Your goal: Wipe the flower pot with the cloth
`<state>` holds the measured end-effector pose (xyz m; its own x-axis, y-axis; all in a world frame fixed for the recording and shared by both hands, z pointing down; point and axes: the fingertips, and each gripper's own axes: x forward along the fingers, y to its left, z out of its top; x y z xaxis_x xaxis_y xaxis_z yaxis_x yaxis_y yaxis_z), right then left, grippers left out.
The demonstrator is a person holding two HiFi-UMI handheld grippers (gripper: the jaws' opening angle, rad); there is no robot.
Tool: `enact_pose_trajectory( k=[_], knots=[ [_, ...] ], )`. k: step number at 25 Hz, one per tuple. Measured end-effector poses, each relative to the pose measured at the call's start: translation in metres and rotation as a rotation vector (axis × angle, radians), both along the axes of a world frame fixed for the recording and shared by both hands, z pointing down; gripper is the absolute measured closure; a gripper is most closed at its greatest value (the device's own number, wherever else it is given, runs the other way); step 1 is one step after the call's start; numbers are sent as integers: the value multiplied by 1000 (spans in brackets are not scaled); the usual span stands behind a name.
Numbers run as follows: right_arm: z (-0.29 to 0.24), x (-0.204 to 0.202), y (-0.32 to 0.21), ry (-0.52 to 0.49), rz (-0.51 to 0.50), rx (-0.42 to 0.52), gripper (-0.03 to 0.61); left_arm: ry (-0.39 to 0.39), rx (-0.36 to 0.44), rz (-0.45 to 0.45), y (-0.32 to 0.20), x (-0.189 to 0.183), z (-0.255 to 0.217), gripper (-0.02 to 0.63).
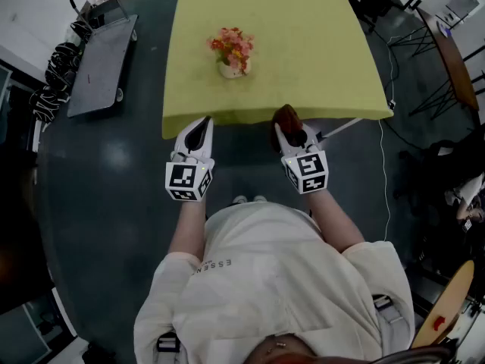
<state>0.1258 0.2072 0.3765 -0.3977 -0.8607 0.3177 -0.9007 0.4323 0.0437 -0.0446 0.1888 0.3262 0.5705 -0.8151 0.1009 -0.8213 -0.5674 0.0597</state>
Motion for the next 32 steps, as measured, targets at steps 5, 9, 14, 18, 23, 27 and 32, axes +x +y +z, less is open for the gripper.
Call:
enact_pose_trajectory(
  k=[5,9,14,18,23,27,32],
  knots=[
    [5,3,-2,-2,2,-4,525,-4,-6,-2,-4,3,5,598],
    [4,6,-3,-17,6,-8,525,-4,-5,-5,-5,5,3,598],
    [1,18,-7,-62,27,-5,525,3,-13,-19,-8,10,4,598],
    [5,31,-9,-60,29,-13,523,4,-26,-36,-10,16,11,598],
    [13,38,-11,-54,5,-38,523,5,-51,-60,-11,21,20,598],
    [26,43,-20,-42,-7,-68,523,1,-88,-67,-21,26,36,598],
    [40,39,-54,-29,-5,-102,523,9,-121,-73,-58,17,53,598]
  ],
)
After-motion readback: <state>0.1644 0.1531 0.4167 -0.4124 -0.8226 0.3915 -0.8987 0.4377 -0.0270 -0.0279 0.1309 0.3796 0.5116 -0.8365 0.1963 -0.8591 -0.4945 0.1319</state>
